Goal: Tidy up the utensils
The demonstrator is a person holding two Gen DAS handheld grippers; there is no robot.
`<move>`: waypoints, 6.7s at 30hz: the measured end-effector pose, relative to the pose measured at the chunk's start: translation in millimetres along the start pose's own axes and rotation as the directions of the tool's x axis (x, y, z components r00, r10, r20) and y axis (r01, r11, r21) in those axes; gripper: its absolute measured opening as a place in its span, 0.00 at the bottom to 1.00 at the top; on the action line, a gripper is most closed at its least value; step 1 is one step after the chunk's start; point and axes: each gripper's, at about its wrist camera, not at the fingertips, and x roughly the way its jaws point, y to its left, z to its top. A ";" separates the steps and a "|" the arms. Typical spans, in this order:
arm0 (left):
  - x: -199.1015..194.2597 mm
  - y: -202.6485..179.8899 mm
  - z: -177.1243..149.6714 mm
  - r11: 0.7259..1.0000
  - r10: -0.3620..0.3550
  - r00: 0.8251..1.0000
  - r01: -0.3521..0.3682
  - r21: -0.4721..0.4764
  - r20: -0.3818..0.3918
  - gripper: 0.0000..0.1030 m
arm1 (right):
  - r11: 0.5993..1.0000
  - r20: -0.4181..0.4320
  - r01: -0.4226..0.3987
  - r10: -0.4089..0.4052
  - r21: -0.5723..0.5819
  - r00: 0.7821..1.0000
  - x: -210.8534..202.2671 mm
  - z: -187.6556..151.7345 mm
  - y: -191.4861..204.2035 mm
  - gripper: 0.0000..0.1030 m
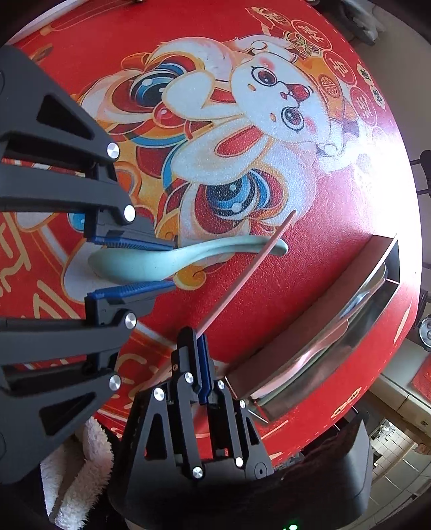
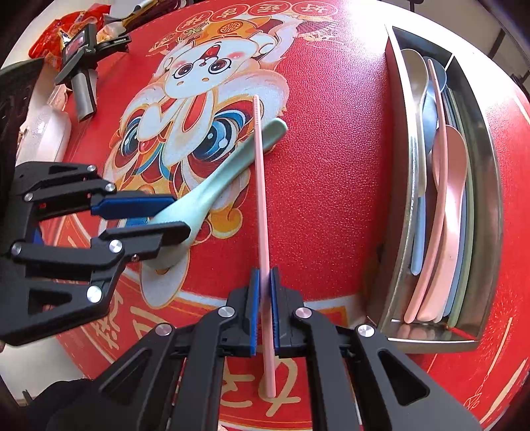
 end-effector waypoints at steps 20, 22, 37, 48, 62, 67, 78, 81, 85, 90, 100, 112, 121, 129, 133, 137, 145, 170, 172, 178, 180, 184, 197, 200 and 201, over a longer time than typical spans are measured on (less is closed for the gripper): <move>20.8 -5.7 3.6 0.992 0.029 1.000 -0.030 -0.124 -0.011 0.18 | 1.000 -0.005 -0.013 0.013 0.002 1.000 -0.1 1.0 -3.1 0.06; 17.9 -4.6 -2.3 0.987 0.057 0.998 -0.056 -0.152 0.002 0.18 | 1.000 -0.003 -0.013 0.013 -0.002 1.000 -0.2 0.6 -2.7 0.06; -5.2 13.3 -70.5 0.921 0.087 0.993 -0.047 -0.387 0.086 0.19 | 0.985 0.010 0.102 -0.101 -0.140 0.995 3.7 -1.0 25.8 0.06; -7.2 16.5 -72.2 0.913 0.072 0.992 -0.023 -0.408 0.104 0.20 | 0.948 0.030 0.204 -0.202 -0.246 0.979 9.9 -5.1 61.2 0.06; -10.3 20.4 -76.9 0.904 0.061 0.990 -0.002 -0.428 0.125 0.20 | 0.983 0.017 0.094 -0.092 -0.160 0.996 6.4 -3.4 37.6 0.06; -11.3 21.1 -78.3 0.902 0.058 0.990 0.004 -0.432 0.132 0.20 | 0.980 0.018 0.104 -0.102 -0.167 0.995 4.5 -5.4 37.8 0.06; -21.7 21.8 -80.2 0.899 0.049 0.989 0.018 -0.437 0.143 0.18 | 0.998 0.048 -0.001 0.004 -0.056 0.999 -17.9 0.5 0.2 0.06; -27.7 27.5 -80.8 0.885 0.040 0.987 0.038 -0.463 0.157 0.18 | 1.000 0.054 -0.028 0.028 -0.015 0.998 -22.2 0.0 -11.7 0.06; -36.3 27.7 -78.7 0.887 0.045 0.985 0.038 -0.460 0.169 0.18 | 0.998 0.077 -0.057 0.055 0.027 0.996 -31.1 -0.9 -18.0 0.06; -46.0 23.5 -68.3 0.894 0.042 0.983 0.044 -0.447 0.181 0.18 | 0.996 0.128 -0.079 0.072 0.048 0.989 -47.4 0.1 -21.4 0.06; -62.3 -2.0 -3.5 0.930 0.003 0.974 0.080 -0.358 0.226 0.18 | 0.984 0.237 -0.096 0.058 0.153 0.970 -83.5 7.0 -60.6 0.06; -27.8 -44.6 95.7 0.939 -0.076 0.978 0.136 -0.315 0.194 0.18 | 0.965 0.249 -0.028 -0.038 0.259 0.968 -96.3 20.4 -132.8 0.06; 16.6 -52.7 130.2 0.919 -0.115 0.986 0.151 -0.363 0.119 0.18 | 0.961 0.206 -0.025 -0.034 0.276 0.978 -77.7 27.0 -152.7 0.06; 38.9 -56.2 144.9 0.918 -0.121 0.990 0.142 -0.370 0.080 0.16 | 0.951 0.186 -0.038 -0.020 0.307 0.982 -68.1 29.2 -160.8 0.06; 40.7 -57.3 151.7 0.924 -0.109 0.991 0.130 -0.359 0.079 0.17 | 0.943 0.181 -0.051 -0.010 0.328 0.983 -66.5 30.3 -164.5 0.06; 32.2 -55.4 153.2 0.928 -0.093 0.991 0.122 -0.352 0.096 0.18 | 0.943 0.195 -0.051 -0.015 0.328 0.981 -72.9 30.7 -163.5 0.07; -0.7 -49.8 146.4 0.944 -0.019 0.991 0.062 -0.324 0.134 0.28 | 0.945 0.230 -0.035 -0.043 0.325 0.972 -96.7 29.0 -157.2 0.19; -255.1 -80.9 67.0 0.957 0.290 0.745 -0.211 -0.201 0.600 0.94 | 0.962 0.635 0.119 -0.252 0.245 0.730 -306.5 -31.8 -68.7 0.94; -272.6 -87.9 56.6 0.952 0.305 0.709 -0.222 -0.209 0.636 0.94 | 0.961 0.669 0.134 -0.266 0.243 0.694 -319.7 -43.5 -57.6 0.94; -304.5 -107.1 32.7 0.954 0.299 0.656 -0.214 -0.209 0.693 0.94 | 0.955 0.727 0.133 -0.290 0.266 0.623 -343.8 -71.1 -39.9 0.94; -307.0 -112.9 28.2 0.950 0.310 0.652 -0.230 -0.209 0.692 0.94 | 0.949 0.735 0.138 -0.307 0.282 0.605 -349.1 -79.5 -36.2 0.94; -306.7 -121.8 20.0 0.937 0.346 0.632 -0.274 -0.218 0.693 0.94 | 0.934 0.735 0.158 -0.351 0.322 0.580 -354.5 -89.4 -33.2 0.94; -297.3 -127.4 16.6 0.942 0.335 0.648 -0.257 -0.217 0.684 0.94 | 0.889 0.691 0.198 -0.446 0.412 0.569 -351.9 -97.4 -35.1 0.94; -295.8 -126.5 17.1 0.941 0.337 0.651 -0.251 -0.227 0.680 0.94 | 0.878 0.679 0.210 -0.468 0.430 0.565 -351.6 -97.2 -37.1 0.94; -295.6 -125.7 17.1 0.943 0.333 0.653 -0.243 -0.228 0.680 0.94 | 0.873 0.674 0.218 -0.477 0.436 0.564 -351.5 -97.1 -37.5 0.94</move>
